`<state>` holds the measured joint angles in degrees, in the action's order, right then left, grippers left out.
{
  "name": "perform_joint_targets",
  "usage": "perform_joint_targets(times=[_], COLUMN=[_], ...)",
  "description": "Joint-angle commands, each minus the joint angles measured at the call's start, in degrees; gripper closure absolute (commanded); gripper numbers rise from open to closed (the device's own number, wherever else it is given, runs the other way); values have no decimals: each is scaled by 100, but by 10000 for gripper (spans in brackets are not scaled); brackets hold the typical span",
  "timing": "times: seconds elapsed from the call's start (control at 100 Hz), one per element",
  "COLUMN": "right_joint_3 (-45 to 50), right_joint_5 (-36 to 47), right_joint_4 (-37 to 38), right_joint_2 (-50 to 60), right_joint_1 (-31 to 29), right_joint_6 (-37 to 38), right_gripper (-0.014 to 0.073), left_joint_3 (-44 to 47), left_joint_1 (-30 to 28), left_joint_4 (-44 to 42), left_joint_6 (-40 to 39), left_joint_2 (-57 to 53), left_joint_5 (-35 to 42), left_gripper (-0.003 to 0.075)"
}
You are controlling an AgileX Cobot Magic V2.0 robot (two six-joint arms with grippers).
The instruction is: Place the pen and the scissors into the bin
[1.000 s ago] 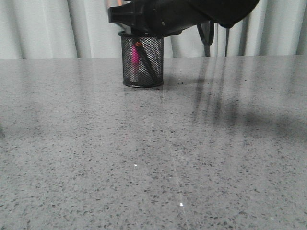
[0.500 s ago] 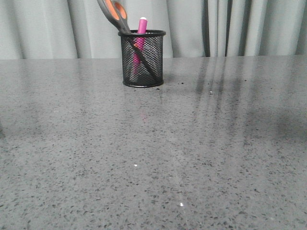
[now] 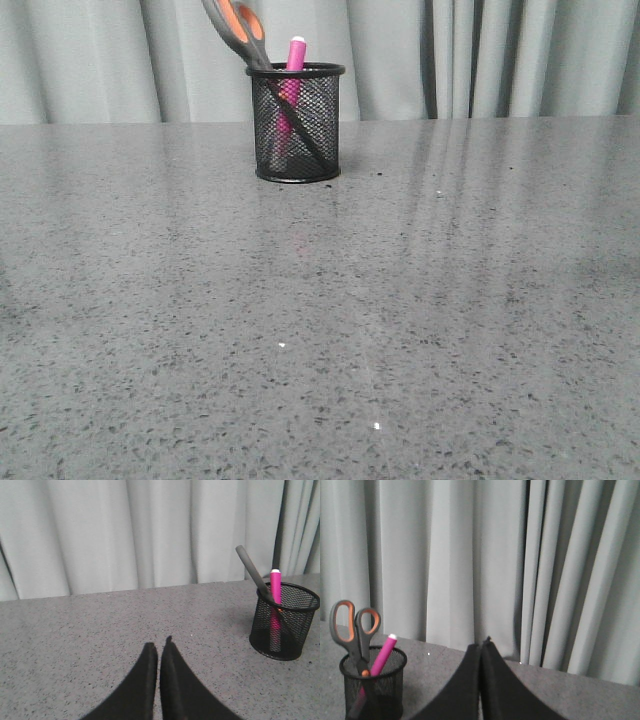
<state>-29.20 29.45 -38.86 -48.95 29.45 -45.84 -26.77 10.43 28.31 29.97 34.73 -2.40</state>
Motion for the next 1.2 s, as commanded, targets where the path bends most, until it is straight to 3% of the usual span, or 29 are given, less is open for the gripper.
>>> perform_joint_targets(times=[0.0,0.24,0.47,1.19], right_joint_3=[520,1987,2465,2500], right_joint_5=[349,409,416,474], right_joint_4=[88,-113,-140,-140], right_joint_2=[694,2245,3160,3318], right_joint_1=[-47,-47,-47,-47], right_joint_6=[-73,-73,-73,-73], right_gripper=[669,669,669,669], left_joint_3=[405,1480,1649,1649], left_joint_1=[-4,-4,-4,-4], left_joint_4=[199,512,721,775], left_joint_6=[-3,-3,-3,-3], left_joint_2=[-527,-1988,-2770,-2809], left_joint_5=[811,879,817,710], left_gripper=[739,739,739,739])
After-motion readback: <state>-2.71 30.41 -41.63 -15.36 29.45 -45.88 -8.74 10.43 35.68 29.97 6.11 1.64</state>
